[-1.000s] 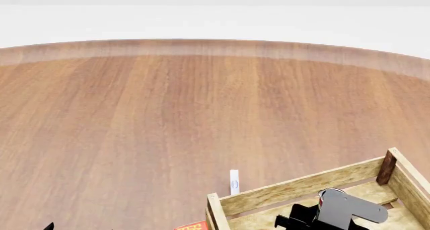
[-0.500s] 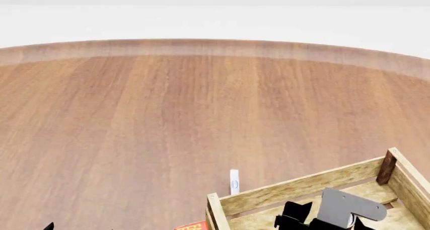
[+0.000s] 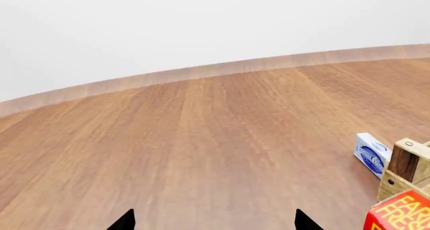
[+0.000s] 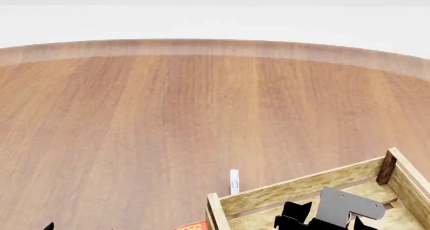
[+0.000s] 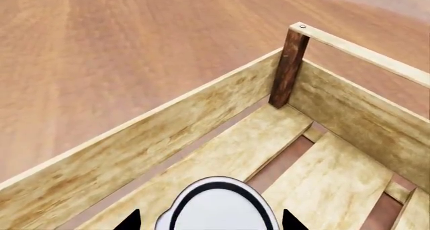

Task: Pick up the tomato sauce, and put it in the wooden tray.

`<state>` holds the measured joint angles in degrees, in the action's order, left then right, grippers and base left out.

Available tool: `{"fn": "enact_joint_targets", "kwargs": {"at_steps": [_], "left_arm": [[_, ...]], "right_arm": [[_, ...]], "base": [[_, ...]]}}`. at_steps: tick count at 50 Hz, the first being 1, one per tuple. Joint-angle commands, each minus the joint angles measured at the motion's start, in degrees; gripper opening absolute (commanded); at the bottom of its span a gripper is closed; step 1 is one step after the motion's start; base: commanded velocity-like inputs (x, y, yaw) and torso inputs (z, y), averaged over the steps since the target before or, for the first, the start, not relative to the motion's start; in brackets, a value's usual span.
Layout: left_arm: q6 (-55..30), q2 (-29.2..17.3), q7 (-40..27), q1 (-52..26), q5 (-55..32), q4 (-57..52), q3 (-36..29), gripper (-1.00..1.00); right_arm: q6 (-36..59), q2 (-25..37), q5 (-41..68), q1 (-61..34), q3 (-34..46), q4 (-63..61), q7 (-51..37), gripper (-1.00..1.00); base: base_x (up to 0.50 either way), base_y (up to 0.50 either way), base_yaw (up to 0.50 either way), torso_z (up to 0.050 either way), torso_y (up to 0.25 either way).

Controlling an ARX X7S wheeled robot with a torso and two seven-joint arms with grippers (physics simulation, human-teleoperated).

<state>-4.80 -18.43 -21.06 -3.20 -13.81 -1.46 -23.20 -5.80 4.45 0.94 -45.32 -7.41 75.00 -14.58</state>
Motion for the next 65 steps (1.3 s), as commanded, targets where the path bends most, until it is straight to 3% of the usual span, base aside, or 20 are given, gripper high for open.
{"fn": "enact_joint_targets", "kwargs": {"at_steps": [1,46,60,63,65], "left_arm": [[2.5,1.1,1.1,0.0,-0.7,0.7,1.3,1.0],[2.8,0.6,0.6,-0.1,-1.2,0.8,0.7,1.0],[2.7,0.5,0.3,-0.1,-1.4,0.5,0.6,1.0],[3.1,0.6,0.5,-0.2,-1.4,1.1,0.6,1.0],[2.9,0.5,0.3,-0.1,-1.5,0.7,0.5,1.0]], "right_arm": [[-0.1,-0.8,-0.7,0.3,-1.1,0.0,1.2,1.0],[-9.2,-0.9,-1.2,1.2,0.8,0.0,-0.2,1.0],[-19.2,-1.4,-1.1,2.5,1.7,-0.2,1.4,1.0],[-19.1,-1.9,-1.9,5.1,2.5,-5.6,1.0,1.0],[-13.1,-2.6,-1.9,10.3,2.9,-18.2,1.6,1.0]], "base": [[0.0,0.0,0.0,0.0,0.0],[0.0,0.0,0.0,0.0,0.0],[0.0,0.0,0.0,0.0,0.0],[0.0,0.0,0.0,0.0,0.0],[0.0,0.0,0.0,0.0,0.0]]}}
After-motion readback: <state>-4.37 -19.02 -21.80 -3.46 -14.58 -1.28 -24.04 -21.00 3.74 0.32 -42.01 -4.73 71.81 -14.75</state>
